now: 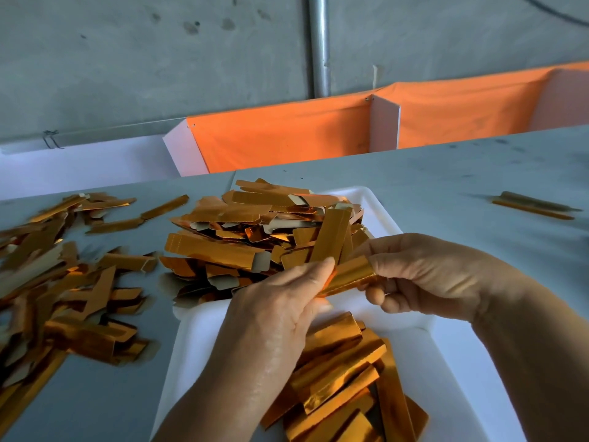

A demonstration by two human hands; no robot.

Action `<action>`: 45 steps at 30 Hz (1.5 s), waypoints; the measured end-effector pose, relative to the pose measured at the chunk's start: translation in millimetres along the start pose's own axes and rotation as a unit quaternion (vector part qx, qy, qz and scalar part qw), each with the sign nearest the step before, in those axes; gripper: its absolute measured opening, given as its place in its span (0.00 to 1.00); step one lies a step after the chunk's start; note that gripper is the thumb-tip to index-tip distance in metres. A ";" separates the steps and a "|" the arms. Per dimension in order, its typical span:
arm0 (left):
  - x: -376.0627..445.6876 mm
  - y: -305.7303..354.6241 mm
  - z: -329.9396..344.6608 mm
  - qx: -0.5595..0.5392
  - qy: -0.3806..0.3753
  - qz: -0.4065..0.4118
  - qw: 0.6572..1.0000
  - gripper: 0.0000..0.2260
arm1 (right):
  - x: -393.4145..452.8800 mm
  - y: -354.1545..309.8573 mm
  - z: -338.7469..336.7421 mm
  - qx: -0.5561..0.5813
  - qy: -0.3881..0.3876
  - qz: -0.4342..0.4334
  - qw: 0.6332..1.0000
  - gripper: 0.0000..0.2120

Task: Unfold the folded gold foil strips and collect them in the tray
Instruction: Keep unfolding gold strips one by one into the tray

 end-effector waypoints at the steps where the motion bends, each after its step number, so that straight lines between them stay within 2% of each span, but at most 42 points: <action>1: 0.2 1.6 -1.4 -0.009 0.001 0.007 1.000 0.21 | 0.1 0.0 -1.2 -0.011 0.003 -0.001 1.000 0.06; 7: 1.9 15.9 -0.8 -0.033 -0.016 0.029 0.999 0.23 | 1.9 -5.2 -2.2 -0.003 0.043 -0.024 0.999 0.07; 11: 1.0 13.1 -6.4 -0.035 0.043 0.028 0.998 0.20 | 2.0 -6.5 2.2 0.036 0.035 -0.036 0.998 0.05; 15: -1.4 -4.5 -17.0 -0.176 0.074 -0.040 0.981 0.20 | -2.4 -16.6 9.0 0.112 -0.002 -0.073 0.991 0.08; 18: -1.8 -12.4 -17.5 -0.218 0.061 -0.068 0.972 0.19 | -4.7 -21.0 7.8 0.111 -0.007 -0.090 0.990 0.06; 23: -1.1 -15.1 -13.6 -0.290 0.033 -0.077 0.953 0.15 | -4.6 -23.5 1.1 0.131 0.018 -0.113 0.985 0.06; 28: -1.6 -17.8 -9.6 -0.334 0.022 -0.071 0.940 0.15 | -3.9 -26.0 3.3 0.159 0.018 -0.124 0.979 0.04; 35: -2.3 -13.2 -8.5 -0.338 -0.005 -0.058 0.939 0.11 | -8.0 -35.1 6.7 0.079 -0.010 -0.163 0.983 0.05; 38: -3.6 -13.6 -6.2 -0.305 -0.009 -0.059 0.951 0.12 | -8.0 -40.6 2.6 -0.050 0.049 -0.194 0.979 0.06; 40: -2.5 -16.1 -5.4 -0.291 -0.005 -0.067 0.954 0.11 | -7.3 -42.1 -1.7 -0.086 0.089 -0.211 0.970 0.10; 42: -1.0 -18.4 -6.0 -0.309 0.000 -0.073 0.948 0.10 | -8.3 -42.2 1.0 -0.030 0.071 -0.224 0.972 0.04; 45: -0.1 -21.1 -6.4 -0.351 0.000 -0.077 0.933 0.09 | -10.9 -42.6 8.9 0.060 -0.013 -0.212 0.975 0.06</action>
Point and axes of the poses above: each hand's wrist, its own x-axis towards the middle knuckle, its own z-axis out of the palm, y = z × x, the point moved 9 cm from there along x, towards the middle knuckle, and after that the axes turned 4 degrees about -z, right-handed, at the moved point
